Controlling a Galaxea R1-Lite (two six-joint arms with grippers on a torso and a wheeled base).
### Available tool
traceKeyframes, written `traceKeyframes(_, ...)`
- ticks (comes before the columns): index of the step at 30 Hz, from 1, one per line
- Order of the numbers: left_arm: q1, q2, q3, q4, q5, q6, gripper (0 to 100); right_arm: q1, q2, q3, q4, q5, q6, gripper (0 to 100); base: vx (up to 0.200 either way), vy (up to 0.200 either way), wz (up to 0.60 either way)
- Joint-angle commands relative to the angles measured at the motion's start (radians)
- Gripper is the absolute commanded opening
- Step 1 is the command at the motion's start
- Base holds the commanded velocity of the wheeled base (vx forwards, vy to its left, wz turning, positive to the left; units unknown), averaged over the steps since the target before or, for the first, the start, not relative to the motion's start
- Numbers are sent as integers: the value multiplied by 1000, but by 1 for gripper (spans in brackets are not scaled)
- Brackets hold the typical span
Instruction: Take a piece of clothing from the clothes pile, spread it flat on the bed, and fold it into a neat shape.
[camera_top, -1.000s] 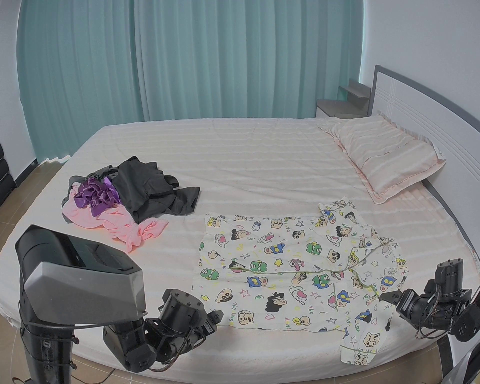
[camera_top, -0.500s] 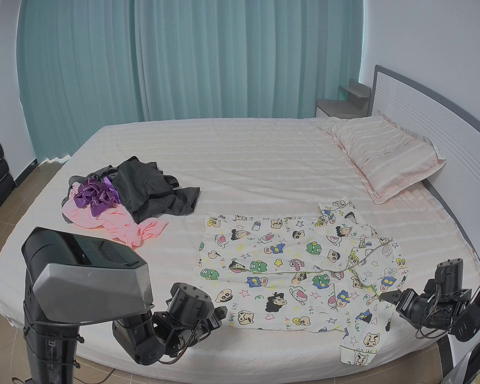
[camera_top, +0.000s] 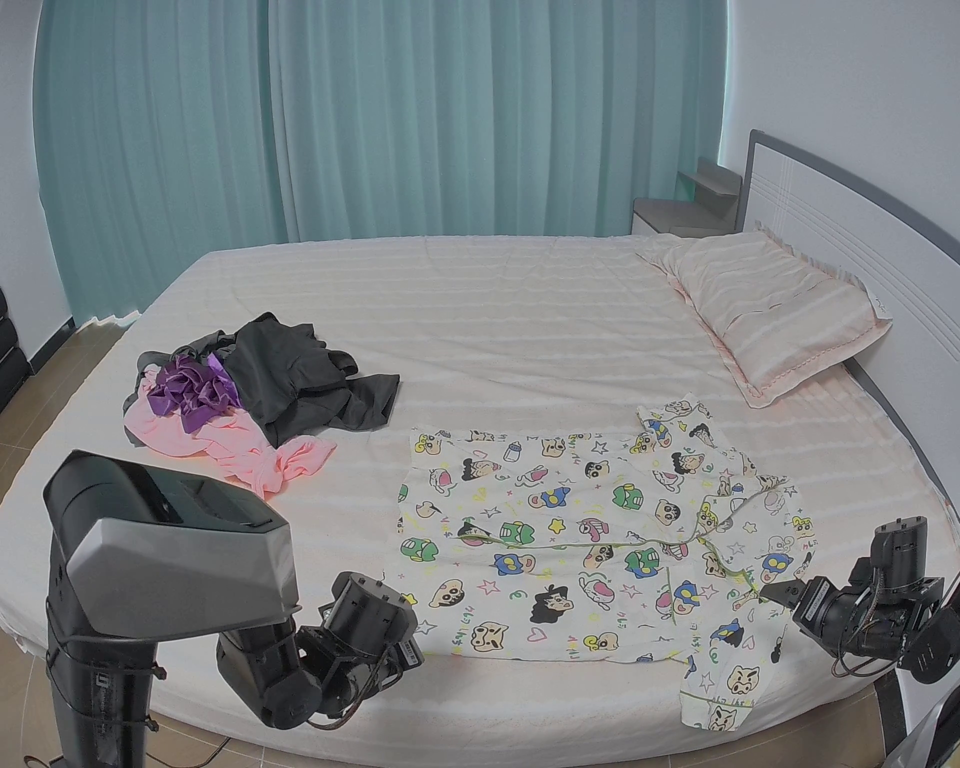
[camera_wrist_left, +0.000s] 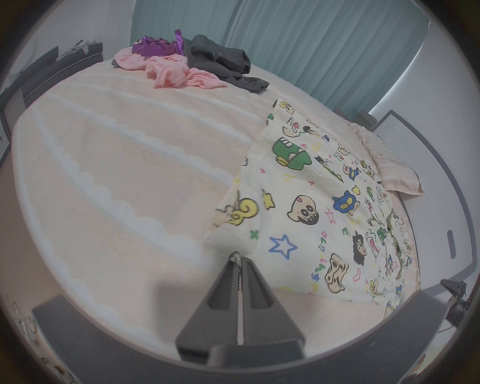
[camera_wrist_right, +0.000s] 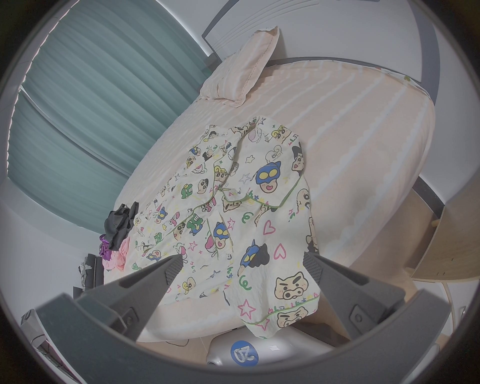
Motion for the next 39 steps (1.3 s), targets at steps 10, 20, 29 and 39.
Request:
traceKeyframes(10,-60,-127,144,86,6,-2,0,0,-24,18,9,-2,-3,100,0,0,0)
traceKeyframes(20,-19,-175,127,73,-21,-8,100,2,-24,18,9,-19,-5,100,0,0,0)
traceKeyframes(29,119,-161,109,20,-179,115,100,2,-32,18,9,-17,-3,100,0,0,0)
traceKeyframes(39,157,-4,87,-186,-298,280,100,3,-34,18,1,-17,-5,100,0,0,0)
